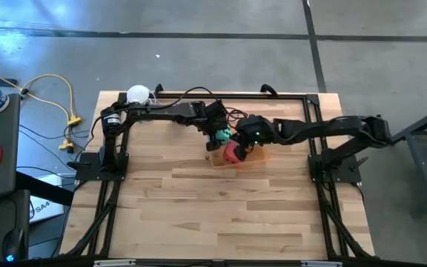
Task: Pick & Place Dice
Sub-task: Put the large light blue dice into the orange bin
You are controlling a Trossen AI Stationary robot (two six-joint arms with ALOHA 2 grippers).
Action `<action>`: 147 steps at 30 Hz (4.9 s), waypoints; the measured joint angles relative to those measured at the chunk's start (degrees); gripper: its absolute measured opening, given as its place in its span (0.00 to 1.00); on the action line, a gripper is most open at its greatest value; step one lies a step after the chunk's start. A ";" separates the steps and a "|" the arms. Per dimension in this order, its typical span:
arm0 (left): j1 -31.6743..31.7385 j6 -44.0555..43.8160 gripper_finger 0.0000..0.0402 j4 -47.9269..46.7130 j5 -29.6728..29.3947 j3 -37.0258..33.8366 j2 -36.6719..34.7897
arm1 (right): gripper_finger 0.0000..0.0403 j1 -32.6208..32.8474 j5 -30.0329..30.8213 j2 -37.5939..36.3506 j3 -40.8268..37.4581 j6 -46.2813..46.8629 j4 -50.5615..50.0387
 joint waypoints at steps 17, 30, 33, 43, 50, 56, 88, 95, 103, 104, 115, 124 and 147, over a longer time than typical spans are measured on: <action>-2.18 6.65 1.00 0.67 0.83 0.00 0.02 | 0.01 0.05 1.55 6.26 0.00 -2.77 12.87; -2.35 8.45 1.00 -0.30 -1.01 0.07 0.11 | 0.01 -0.01 2.34 11.39 0.11 -0.57 11.72; -2.29 8.20 1.00 -0.09 -0.92 0.07 0.11 | 0.01 -0.23 2.15 11.23 0.16 2.34 9.57; -2.14 6.96 1.00 0.54 1.25 0.04 -0.10 | 0.01 -1.31 -0.62 11.10 0.21 6.07 5.55; -1.55 5.42 1.00 -1.71 1.30 -0.11 -2.25 | 0.01 -1.59 -1.08 11.15 0.15 6.26 5.27; -1.55 4.11 1.00 -1.89 2.16 -0.02 -2.97 | 0.01 -1.65 -1.22 11.56 -0.24 6.31 3.16; -1.68 5.29 1.00 -2.03 2.72 0.09 -2.86 | 0.01 -3.57 -3.83 8.96 0.02 1.14 8.99; -0.93 4.89 1.00 -0.63 5.25 0.05 -2.86 | 0.01 -3.79 -3.93 10.87 0.02 0.97 8.17; -0.79 3.76 1.00 -0.73 4.92 -0.07 -2.78 | 0.01 -3.86 -6.04 13.61 -0.05 2.83 7.58; -0.79 3.77 1.00 -0.61 4.92 -0.07 -2.80 | 0.01 -3.86 -5.68 13.61 -0.07 2.80 7.54; -0.87 3.77 1.00 -0.24 5.35 0.11 -2.83 | 0.01 -4.06 -2.96 10.23 -0.04 2.72 9.29; -1.12 4.99 1.00 1.01 8.74 0.11 -2.84 | 0.01 -5.08 -8.72 9.49 0.05 -0.40 14.66; -1.07 5.79 1.00 2.36 8.37 -0.11 -3.62 | 0.01 -5.78 -9.64 12.61 0.24 -1.48 11.16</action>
